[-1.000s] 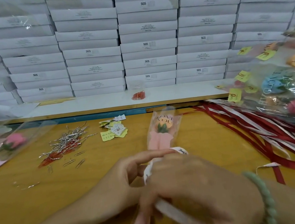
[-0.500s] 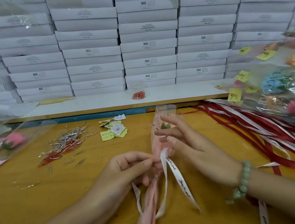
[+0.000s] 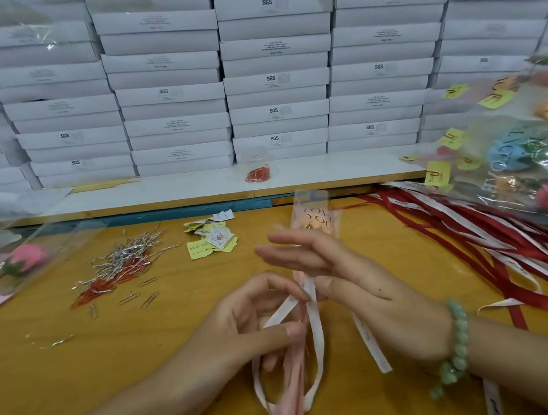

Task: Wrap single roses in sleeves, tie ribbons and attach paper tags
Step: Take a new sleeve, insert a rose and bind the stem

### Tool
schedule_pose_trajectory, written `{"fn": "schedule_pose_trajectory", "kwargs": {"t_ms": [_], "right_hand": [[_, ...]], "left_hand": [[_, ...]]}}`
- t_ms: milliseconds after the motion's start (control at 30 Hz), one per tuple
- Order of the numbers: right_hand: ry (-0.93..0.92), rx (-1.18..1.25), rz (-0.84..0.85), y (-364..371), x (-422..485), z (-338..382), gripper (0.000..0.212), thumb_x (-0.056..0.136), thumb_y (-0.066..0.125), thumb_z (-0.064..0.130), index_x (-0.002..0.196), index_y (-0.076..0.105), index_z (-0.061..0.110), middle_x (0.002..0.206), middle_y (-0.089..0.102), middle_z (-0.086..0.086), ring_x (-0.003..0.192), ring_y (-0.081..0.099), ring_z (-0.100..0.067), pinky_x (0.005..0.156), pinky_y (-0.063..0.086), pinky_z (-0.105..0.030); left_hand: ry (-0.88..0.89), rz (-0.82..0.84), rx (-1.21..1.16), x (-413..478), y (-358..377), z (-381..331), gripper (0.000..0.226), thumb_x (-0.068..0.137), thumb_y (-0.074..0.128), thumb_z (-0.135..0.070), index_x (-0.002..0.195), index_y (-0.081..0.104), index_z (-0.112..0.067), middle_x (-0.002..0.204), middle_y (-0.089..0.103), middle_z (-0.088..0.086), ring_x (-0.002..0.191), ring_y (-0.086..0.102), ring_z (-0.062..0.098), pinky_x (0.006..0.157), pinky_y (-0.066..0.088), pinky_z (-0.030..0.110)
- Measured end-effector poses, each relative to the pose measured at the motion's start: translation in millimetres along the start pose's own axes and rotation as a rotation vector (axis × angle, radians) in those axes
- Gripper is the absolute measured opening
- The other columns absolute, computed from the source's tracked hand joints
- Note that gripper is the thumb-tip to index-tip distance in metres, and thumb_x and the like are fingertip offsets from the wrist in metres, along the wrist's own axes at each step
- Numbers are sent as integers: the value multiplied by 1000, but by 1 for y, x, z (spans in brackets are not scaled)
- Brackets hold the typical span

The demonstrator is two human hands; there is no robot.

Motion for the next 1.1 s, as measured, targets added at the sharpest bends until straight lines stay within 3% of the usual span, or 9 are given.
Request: {"fn": "schedule_pose_trajectory", "kwargs": {"t_ms": [133,267,433,500,567,767,933,1033,1100], "right_hand": [[-19,98,56,0,-1,6,46,100,29,14,145,32,22,144,48,9,136,40,-8,108,37,-27],[-58,-9,-18,1,-1,6,41,100,34,19,141,37,24,138,51,14,130,46,-6,98,47,-25],[-30,-342,-404,-11,3,-9,14,94,51,31,108,53,29,103,57,18,100,57,-6,74,45,-12],[47,-304,-368,-11,2,-17,12,91,54,39,96,55,27,87,61,13,85,59,-7,66,41,-11],[80,-251,-308,-9,1,-22,9,91,59,32,89,59,23,77,65,7,73,62,-7,62,41,-10],[114,-6,-280,-12,5,-22,8,87,67,13,80,69,16,68,69,2,61,62,-4,58,45,-13],[319,390,-318,-14,6,-21,8,84,67,13,83,75,15,70,69,-4,56,58,-6,43,41,-14],[419,542,-138,-14,6,-17,19,75,72,15,93,70,12,79,71,-8,59,62,-8,47,44,-17],[435,494,-59,-10,6,-16,30,72,75,15,98,61,9,81,71,-12,57,60,-10,47,39,-19]], "left_hand": [[-1,19,97,-2,3,-4,35,84,72,-26,117,66,-37,100,72,-10,52,51,4,52,44,12],[-30,12,118,-3,5,-7,39,87,67,-17,116,65,-42,83,72,-15,54,53,0,53,44,11],[-24,-64,82,-3,-1,-4,37,84,71,-21,120,67,-32,117,69,4,54,51,2,54,45,12],[-7,-75,83,-2,-3,-2,38,82,71,-27,120,66,-31,123,67,1,55,52,2,56,46,13],[-4,-88,66,-2,-4,0,39,80,71,-30,119,67,-31,126,66,-3,56,53,3,57,47,14],[6,-146,-3,-2,-6,5,42,76,73,-26,117,67,-28,123,67,0,62,59,9,62,51,19],[9,-222,-8,-1,-7,5,38,78,70,-15,114,69,-26,116,69,4,71,65,14,64,53,21],[1,-252,-6,-2,-7,5,38,75,70,-20,112,71,-27,100,73,10,82,68,15,70,54,22],[2,-259,-13,-3,-8,6,42,70,70,-26,112,71,-27,98,73,7,93,70,20,78,55,24]]}}
Point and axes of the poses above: each hand's wrist, its own x-axis towards the middle knuckle, its own y-axis out of the palm, z = x × y, the point moved 1 cm from there along x, towards the middle knuckle
